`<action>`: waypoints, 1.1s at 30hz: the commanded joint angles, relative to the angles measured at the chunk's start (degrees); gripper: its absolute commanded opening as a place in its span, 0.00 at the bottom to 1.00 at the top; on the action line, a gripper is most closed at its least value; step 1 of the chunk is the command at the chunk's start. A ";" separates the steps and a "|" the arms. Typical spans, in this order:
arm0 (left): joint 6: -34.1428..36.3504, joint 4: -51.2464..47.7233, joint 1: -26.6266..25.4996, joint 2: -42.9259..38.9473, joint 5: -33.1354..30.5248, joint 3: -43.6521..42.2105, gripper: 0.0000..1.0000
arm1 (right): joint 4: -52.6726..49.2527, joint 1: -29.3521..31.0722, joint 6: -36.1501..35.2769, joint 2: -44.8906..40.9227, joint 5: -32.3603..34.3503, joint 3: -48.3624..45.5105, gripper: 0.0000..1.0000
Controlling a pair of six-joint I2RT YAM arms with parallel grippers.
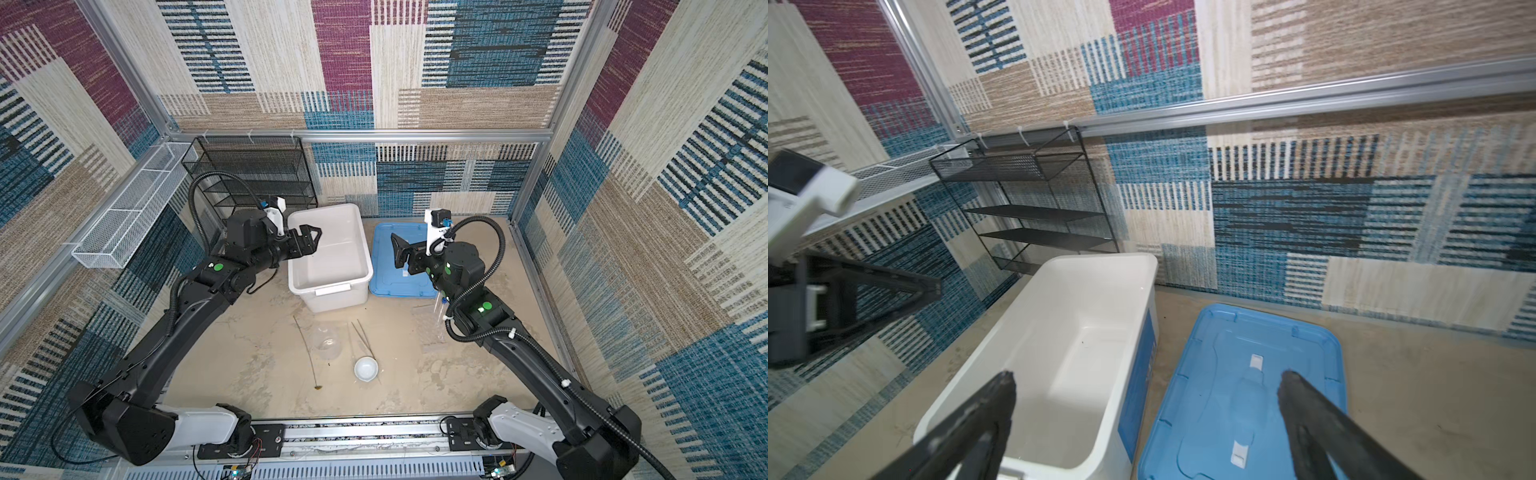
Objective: Organize the chemistry lab equipment
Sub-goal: 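Move the left gripper to the white bin while the right nears the lid, then close the left gripper on the rim of the white bin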
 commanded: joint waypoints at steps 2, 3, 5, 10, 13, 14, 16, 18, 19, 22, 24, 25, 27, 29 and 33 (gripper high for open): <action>-0.53 -6.35 3.92 6.10 -7.36 2.09 0.90 | 1.61 0.15 -0.41 6.47 -8.97 5.32 0.99; 0.13 -6.51 4.15 7.89 -8.91 2.93 0.91 | 1.10 0.15 -0.19 7.77 -9.78 6.34 1.00; 1.79 -6.23 4.69 11.51 -12.79 4.61 0.90 | -0.50 0.15 0.33 10.24 -11.13 8.10 0.99; 3.97 -6.96 6.19 21.50 -18.31 9.88 0.89 | -2.40 0.39 1.84 13.85 -12.60 8.48 1.00; 4.07 -7.60 6.83 26.43 -17.39 13.03 0.79 | -1.43 0.58 2.55 14.37 -13.22 7.01 0.99; 4.27 -7.59 6.83 27.40 -17.31 13.56 0.76 | -1.30 0.64 2.65 14.41 -13.30 6.61 1.00; 3.97 -8.21 6.83 29.08 -17.23 14.68 0.68 | -1.11 0.68 2.68 14.36 -13.44 5.76 1.00; 3.40 -8.19 6.83 29.65 -16.74 14.83 0.60 | -0.93 0.68 2.69 14.42 -13.12 5.11 1.00; 3.24 -8.00 6.83 29.69 -16.42 14.50 0.55 | -0.84 0.64 2.69 14.50 -12.94 4.78 0.99; 2.89 -7.98 6.83 29.06 -16.38 13.24 0.47 | -0.67 0.68 2.69 14.72 -12.93 4.22 1.00; 2.90 -7.68 6.83 28.04 -16.76 11.71 0.44 | -0.53 0.68 2.67 14.98 -13.01 3.87 1.00; 2.67 -7.57 6.83 27.44 -17.27 11.01 0.42 | -0.33 0.68 2.78 15.17 -13.23 3.76 1.00; 2.38 -7.30 6.92 26.30 -17.39 9.76 0.36 | 0.06 0.75 3.02 15.56 -13.52 3.58 1.00; 1.71 -6.95 7.01 24.92 -17.49 8.53 0.34 | 0.37 0.81 3.29 15.98 -13.62 3.57 0.99; -0.03 -6.28 7.31 22.76 -16.41 6.68 0.27 | 0.40 0.99 3.51 16.72 -13.62 3.59 1.00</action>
